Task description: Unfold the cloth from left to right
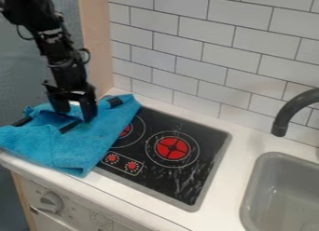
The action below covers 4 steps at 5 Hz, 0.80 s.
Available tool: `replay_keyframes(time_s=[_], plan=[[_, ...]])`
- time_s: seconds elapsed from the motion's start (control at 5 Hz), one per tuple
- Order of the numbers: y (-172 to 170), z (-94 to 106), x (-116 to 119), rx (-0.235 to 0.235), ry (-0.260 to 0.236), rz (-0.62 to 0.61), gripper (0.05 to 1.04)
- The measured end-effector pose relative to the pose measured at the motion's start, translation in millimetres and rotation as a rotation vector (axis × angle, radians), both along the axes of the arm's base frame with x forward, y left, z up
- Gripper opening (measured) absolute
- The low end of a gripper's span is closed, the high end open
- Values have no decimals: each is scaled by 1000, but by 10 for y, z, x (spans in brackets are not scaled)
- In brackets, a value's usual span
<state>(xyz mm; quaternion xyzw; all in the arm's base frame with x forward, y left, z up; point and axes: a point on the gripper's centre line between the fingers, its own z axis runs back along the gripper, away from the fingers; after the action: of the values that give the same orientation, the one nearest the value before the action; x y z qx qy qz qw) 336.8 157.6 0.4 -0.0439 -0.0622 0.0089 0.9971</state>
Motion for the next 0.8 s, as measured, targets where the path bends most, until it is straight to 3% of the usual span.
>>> replay_keyframes(time_s=[0.4,0.6,0.8], plan=[[81,-186,-17,27,53,26,999],[100,-206,-9,34,56,33,960],[114,-209,28,46,27,37,658]])
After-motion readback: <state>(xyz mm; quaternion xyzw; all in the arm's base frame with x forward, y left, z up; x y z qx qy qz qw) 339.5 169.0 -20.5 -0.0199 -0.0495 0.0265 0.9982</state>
